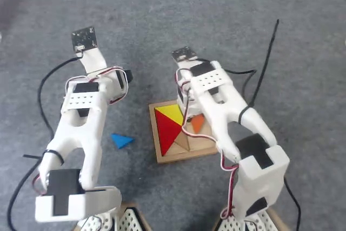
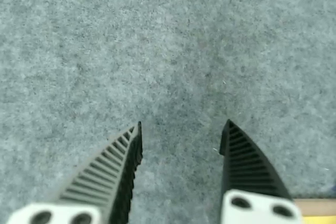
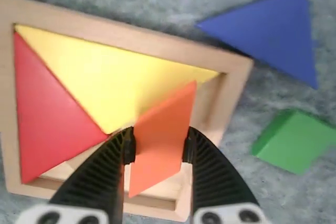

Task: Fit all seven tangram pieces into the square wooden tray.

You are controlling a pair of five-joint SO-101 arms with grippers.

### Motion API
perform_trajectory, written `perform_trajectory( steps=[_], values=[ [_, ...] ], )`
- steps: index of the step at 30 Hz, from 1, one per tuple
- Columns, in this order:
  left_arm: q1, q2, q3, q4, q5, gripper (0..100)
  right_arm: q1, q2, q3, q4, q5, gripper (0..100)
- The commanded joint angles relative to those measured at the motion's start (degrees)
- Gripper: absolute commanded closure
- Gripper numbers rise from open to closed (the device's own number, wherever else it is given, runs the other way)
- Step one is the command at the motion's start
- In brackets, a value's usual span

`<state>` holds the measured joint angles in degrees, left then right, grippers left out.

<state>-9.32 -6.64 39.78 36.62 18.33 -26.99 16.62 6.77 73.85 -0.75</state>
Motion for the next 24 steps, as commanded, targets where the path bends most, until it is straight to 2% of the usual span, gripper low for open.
perform_trajectory(
  steps=[1,7,15,24],
  values=[
    [0.4,-2.8,-0.4,-0.9,-0.4,76,2.0,-0.3,-1.8,-0.3,-0.4,99.1],
    [0.4,-2.7,-0.4,-0.9,-0.4,76,1.9,-0.1,-1.8,0.7,-0.3,98.1],
    [0.4,-2.7,-0.4,-0.9,-0.4,76,1.9,0.0,-1.5,0.8,-0.4,77.9],
    [0.4,-2.7,-0.4,-0.9,-0.4,76,1.9,-0.7,-1.8,0.8,-0.3,77.5]
  ],
)
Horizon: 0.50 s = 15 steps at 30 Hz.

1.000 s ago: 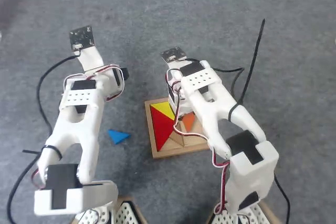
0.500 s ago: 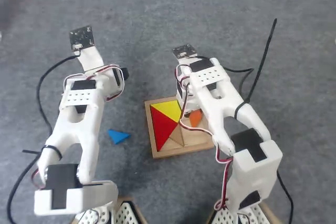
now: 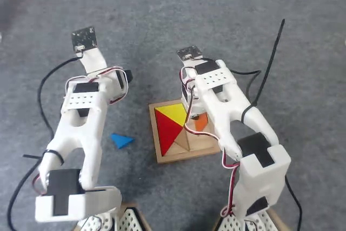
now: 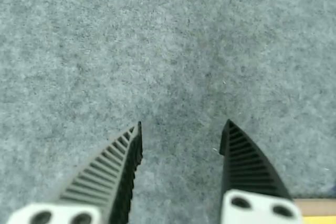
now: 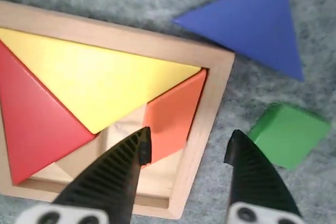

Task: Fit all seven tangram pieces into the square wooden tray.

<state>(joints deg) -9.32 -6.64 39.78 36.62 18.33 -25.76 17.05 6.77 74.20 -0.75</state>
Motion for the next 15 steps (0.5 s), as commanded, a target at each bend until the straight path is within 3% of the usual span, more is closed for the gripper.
perform_trajectory(
  steps=[1,15],
  values=[
    [0.4,-2.7,-0.4,-0.9,-0.4,76,0.7,-1.1,-1.8,0.5,-0.2,77.5],
    [0.4,-2.7,-0.3,-0.9,-0.4,76,1.0,-8.6,-0.7,2.6,1.4,77.5]
  ],
)
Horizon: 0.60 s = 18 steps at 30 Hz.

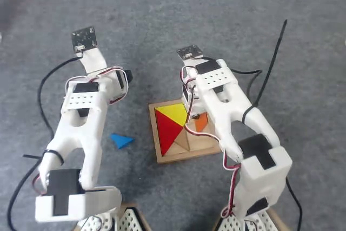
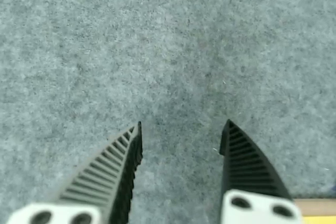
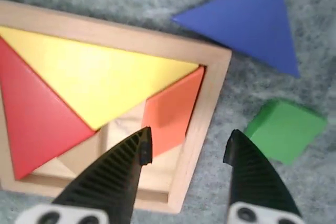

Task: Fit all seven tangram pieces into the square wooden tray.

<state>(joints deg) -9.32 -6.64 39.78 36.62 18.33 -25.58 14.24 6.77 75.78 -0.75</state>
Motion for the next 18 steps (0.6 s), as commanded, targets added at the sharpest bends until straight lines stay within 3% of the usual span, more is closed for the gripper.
perform_trajectory(
  steps=[1,18],
  values=[
    [0.4,-2.7,-0.3,-0.9,-0.4,76,0.8,-6.7,0.4,0.6,1.4,77.5],
    [0.4,-2.6,-0.3,-0.9,-0.4,76,0.8,-13.4,7.1,-2.6,2.7,77.5]
  ],
)
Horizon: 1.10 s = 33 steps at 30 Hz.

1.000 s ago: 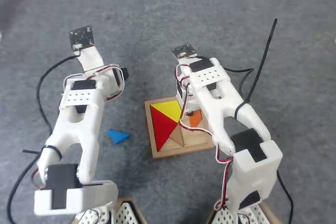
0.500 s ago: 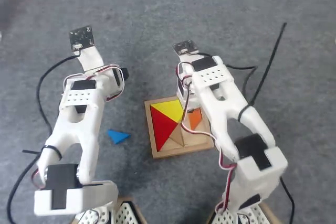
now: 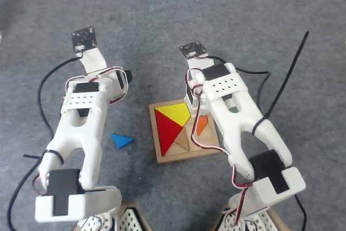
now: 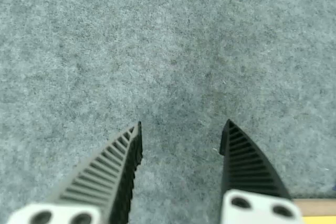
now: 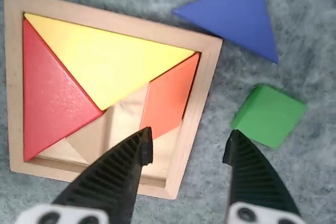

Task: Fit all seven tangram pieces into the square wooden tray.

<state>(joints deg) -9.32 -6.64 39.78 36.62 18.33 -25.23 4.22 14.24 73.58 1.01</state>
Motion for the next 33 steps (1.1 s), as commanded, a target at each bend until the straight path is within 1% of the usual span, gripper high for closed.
perform_trajectory(
  steps=[1,8,10,14,17,21,26,27,29,33],
  values=[
    [0.4,-2.6,-0.3,-0.9,-0.4,76,0.5,-3.4,-0.4,-0.4,1.0,77.5],
    [0.3,-2.6,-0.3,-1.0,-0.4,76,0.9,-3.4,0.4,0.0,1.1,77.5],
    [0.1,-2.6,-0.3,-1.0,-0.4,76,2.8,-3.9,1.7,0.0,1.3,77.5],
    [0.4,-2.6,-0.3,-1.0,-0.4,76,9.9,-6.3,3.6,1.2,5.7,77.5],
    [0.4,-2.6,-0.5,-1.1,-0.4,76,14.5,-10.2,6.9,-1.3,7.6,77.5],
    [0.4,-2.6,-0.4,-1.1,-0.4,76,17.2,-14.4,11.5,-4.9,10.7,77.5],
    [0.4,-2.6,-0.3,-1.1,-0.4,76,20.2,-13.3,12.6,-5.1,13.2,77.5],
    [0.4,-2.6,-0.3,-1.1,-0.4,76,19.6,-13.1,12.7,-5.0,12.7,77.5],
    [0.4,-2.6,-0.3,-1.1,-0.4,76,15.9,-12.9,13.0,-3.0,12.6,77.5],
    [0.4,-2.6,-0.3,-1.2,-0.4,76,3.0,-14.0,14.4,-1.5,9.8,77.5]
  ],
)
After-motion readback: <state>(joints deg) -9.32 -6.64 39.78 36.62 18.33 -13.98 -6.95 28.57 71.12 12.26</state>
